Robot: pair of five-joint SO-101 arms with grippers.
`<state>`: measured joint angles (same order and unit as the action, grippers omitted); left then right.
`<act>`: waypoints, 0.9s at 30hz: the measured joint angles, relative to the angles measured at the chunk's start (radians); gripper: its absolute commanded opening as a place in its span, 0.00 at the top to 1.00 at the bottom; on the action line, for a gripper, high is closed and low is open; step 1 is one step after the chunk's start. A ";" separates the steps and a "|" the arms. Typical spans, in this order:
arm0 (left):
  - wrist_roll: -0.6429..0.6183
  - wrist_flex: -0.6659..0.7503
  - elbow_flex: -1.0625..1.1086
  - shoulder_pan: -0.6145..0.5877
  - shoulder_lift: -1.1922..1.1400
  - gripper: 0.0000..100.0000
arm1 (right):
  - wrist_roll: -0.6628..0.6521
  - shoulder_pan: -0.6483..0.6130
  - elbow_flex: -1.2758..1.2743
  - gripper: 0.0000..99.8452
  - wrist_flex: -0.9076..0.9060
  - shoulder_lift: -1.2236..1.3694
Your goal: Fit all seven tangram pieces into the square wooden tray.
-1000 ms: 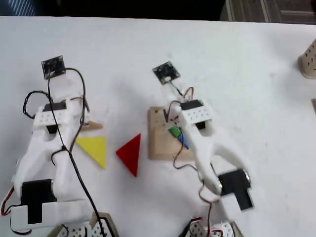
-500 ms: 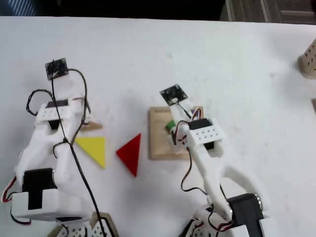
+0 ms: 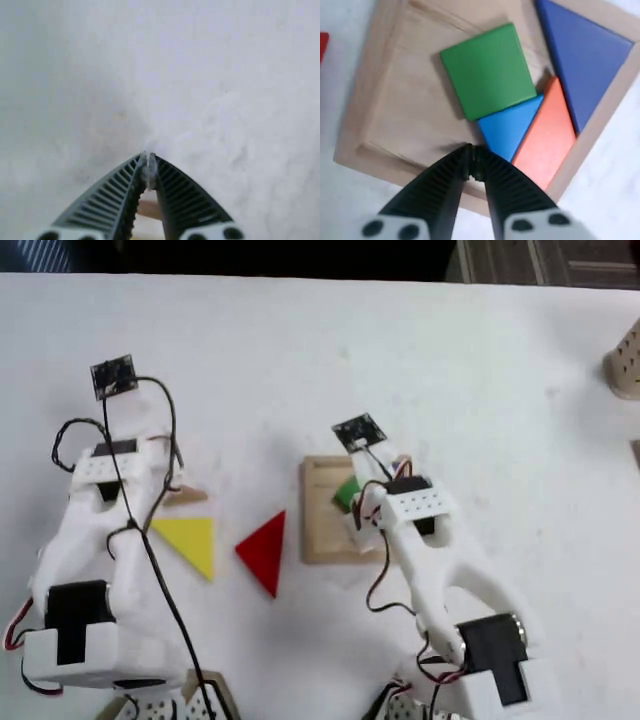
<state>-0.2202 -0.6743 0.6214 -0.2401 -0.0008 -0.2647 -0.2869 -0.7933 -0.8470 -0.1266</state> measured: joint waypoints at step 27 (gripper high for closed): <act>0.000 0.000 0.000 0.000 0.000 0.98 | 0.060 -0.055 0.041 0.98 -0.029 -0.064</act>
<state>-0.2202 -0.6743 0.6214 -0.2401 -0.0008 -0.2048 -0.3422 -0.7518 -0.8761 -0.1910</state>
